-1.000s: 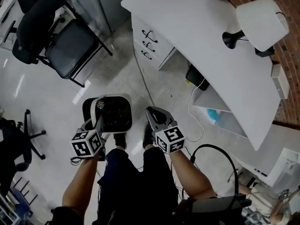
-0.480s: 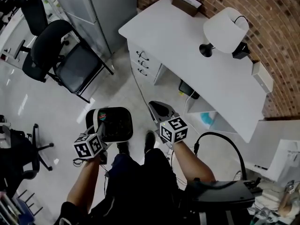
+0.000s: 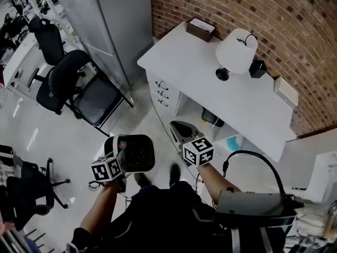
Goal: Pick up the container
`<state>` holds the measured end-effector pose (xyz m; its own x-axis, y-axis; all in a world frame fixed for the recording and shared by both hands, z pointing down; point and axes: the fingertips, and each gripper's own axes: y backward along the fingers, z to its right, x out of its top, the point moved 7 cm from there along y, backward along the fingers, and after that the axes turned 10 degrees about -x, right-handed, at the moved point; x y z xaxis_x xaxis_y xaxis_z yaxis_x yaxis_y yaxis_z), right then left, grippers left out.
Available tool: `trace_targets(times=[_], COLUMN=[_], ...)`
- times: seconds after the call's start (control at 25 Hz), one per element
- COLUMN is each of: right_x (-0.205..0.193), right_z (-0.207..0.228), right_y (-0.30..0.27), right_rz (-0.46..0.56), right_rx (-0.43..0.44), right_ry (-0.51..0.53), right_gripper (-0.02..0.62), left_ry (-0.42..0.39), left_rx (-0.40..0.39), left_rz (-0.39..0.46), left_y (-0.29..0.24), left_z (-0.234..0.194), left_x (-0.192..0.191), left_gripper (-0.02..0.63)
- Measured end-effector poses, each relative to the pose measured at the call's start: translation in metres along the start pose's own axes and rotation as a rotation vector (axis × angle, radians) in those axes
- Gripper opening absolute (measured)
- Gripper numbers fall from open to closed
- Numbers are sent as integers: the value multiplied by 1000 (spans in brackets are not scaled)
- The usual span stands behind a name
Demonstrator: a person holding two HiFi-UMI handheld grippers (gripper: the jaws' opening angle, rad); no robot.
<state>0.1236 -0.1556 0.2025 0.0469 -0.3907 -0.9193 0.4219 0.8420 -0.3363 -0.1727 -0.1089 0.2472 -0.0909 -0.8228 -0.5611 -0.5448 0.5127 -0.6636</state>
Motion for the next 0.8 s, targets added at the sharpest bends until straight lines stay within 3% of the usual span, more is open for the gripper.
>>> trace_targets(times=[0.44,0.8], right_x=[78,100], right_z=[-42,-52], right_y=[21,31], right_rz=[143,229], right_rx=[8,-25], right_ry=[41,64], right_gripper=[9,9], left_ry=[-79,-72], left_rx=[-81,-96], left_rz=[-27,-30], left_y=[39,42], left_z=[7,7], left_x=[19,18], left_gripper=[51,51])
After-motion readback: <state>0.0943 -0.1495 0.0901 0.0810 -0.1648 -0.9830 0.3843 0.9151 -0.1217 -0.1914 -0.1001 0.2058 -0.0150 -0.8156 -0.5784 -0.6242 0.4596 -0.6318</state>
